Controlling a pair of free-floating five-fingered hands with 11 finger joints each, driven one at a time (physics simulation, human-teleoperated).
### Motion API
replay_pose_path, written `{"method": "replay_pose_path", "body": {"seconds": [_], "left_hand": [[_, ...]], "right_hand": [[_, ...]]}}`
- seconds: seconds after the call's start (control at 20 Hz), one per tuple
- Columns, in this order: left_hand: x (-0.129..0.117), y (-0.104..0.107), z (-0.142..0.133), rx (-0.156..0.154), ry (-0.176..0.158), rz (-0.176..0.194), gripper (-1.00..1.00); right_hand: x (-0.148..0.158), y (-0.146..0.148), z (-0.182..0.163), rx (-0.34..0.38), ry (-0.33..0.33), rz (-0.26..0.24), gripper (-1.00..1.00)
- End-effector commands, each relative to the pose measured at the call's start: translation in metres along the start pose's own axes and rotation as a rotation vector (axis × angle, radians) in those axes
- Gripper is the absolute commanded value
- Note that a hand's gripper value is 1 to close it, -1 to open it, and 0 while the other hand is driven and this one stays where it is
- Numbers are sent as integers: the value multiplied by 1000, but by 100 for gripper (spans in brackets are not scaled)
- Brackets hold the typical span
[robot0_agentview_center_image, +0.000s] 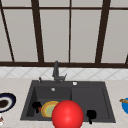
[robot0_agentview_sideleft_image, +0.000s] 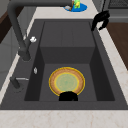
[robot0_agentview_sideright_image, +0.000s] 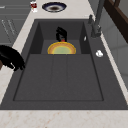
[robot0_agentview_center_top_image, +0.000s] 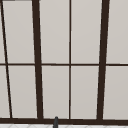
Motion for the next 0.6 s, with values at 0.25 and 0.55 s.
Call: {"method": "replay_pose_path", "body": {"seconds": [0.25, 0.55], "left_hand": [[-13, 8, 4, 21, 0, -21, 100], [-41, 33, 14, 61, -3, 77, 100]], "right_hand": [[0, 0, 0, 0, 0, 0, 0], [0, 0, 0, 0, 0, 0, 0]]}}
